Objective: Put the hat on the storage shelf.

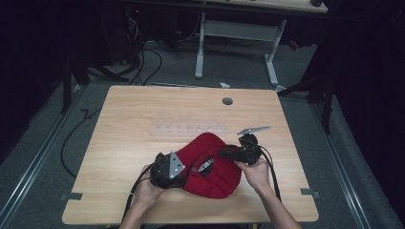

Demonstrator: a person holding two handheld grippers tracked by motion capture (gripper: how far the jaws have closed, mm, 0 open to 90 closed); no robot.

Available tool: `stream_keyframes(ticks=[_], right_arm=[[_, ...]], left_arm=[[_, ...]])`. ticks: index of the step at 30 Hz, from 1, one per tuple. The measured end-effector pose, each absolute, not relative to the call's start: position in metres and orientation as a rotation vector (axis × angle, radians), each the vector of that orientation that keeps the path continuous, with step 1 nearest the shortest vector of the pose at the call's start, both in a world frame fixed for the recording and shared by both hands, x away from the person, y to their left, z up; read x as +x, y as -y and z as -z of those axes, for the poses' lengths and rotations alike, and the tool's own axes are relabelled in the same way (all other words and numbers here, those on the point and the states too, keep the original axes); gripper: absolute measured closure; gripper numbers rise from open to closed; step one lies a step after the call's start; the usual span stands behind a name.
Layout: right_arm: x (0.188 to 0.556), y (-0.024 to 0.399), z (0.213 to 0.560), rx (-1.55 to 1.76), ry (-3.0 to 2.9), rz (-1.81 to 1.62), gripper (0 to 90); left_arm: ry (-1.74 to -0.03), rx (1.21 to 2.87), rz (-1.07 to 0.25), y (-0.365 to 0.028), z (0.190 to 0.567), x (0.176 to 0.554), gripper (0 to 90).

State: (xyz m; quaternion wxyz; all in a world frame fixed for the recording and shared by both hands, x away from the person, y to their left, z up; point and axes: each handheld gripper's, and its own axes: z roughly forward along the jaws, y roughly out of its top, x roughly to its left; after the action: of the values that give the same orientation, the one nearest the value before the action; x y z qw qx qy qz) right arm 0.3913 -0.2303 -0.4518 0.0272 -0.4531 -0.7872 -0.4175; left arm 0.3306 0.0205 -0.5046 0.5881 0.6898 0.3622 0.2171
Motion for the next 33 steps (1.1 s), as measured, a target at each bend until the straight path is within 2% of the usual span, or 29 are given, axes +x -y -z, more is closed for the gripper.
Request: stream_keyframes(ticks=[2, 8, 14, 25, 28, 33], right_arm=[[0.391, 0.228, 0.453, -1.382, 2.412, 1.290, 82.1], [0.391, 0.227, 0.451, -1.382, 2.412, 1.300, 81.9], [0.389, 0.228, 0.447, -1.372, 2.413, 1.313, 81.5], [0.391, 0.237, 0.444, -1.364, 2.354, 1.382, 80.1], [0.391, 0.237, 0.444, -1.370, 2.350, 1.395, 78.4], [0.392, 0.242, 0.441, -1.406, 2.314, 1.461, 68.9]], left_arm=[[-0.817, 1.615, -0.508, -0.017, 0.505, 0.329, 37.4], [-0.808, 1.630, -0.502, -0.016, 0.504, 0.330, 46.6], [-0.791, 1.661, -0.502, -0.015, 0.498, 0.329, 59.9], [-0.754, 1.688, -0.425, -0.015, 0.483, 0.324, 73.3], [-0.732, 1.709, -0.419, -0.014, 0.483, 0.321, 77.4], [-0.708, 1.746, -0.423, -0.014, 0.482, 0.317, 82.7]])
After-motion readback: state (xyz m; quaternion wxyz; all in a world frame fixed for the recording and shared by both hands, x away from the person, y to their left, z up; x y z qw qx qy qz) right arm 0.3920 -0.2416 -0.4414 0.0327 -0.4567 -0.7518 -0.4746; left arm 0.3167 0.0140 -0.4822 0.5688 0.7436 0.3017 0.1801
